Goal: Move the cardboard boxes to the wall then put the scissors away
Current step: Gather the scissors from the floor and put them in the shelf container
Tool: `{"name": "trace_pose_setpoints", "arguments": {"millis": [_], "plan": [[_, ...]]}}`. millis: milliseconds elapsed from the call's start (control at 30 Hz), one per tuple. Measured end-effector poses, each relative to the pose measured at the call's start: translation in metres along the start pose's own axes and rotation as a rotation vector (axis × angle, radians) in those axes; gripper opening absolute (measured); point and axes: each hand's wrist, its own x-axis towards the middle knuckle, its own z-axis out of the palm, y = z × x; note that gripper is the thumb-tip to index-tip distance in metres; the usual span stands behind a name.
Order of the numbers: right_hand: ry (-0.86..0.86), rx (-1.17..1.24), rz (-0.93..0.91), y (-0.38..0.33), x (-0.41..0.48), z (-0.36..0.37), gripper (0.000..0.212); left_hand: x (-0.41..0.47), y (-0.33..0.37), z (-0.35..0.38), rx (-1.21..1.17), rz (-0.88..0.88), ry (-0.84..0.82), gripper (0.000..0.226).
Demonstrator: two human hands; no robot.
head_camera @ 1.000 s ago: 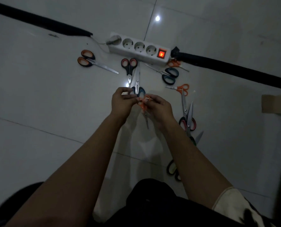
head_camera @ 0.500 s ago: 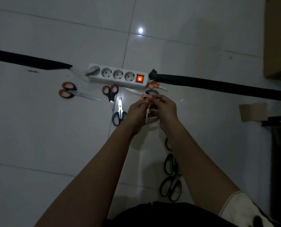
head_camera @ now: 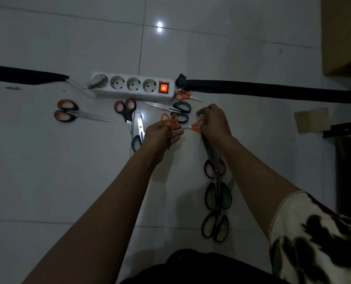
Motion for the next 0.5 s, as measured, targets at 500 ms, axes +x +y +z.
{"name": "trace_pose_setpoints", "arguments": {"millis": [500], "plan": [[-0.213, -0.033, 0.04, -0.009, -0.036, 0.016, 0.013, -0.005, -0.018, -0.011, 0.01, -0.07, 0.064, 0.018]]}}
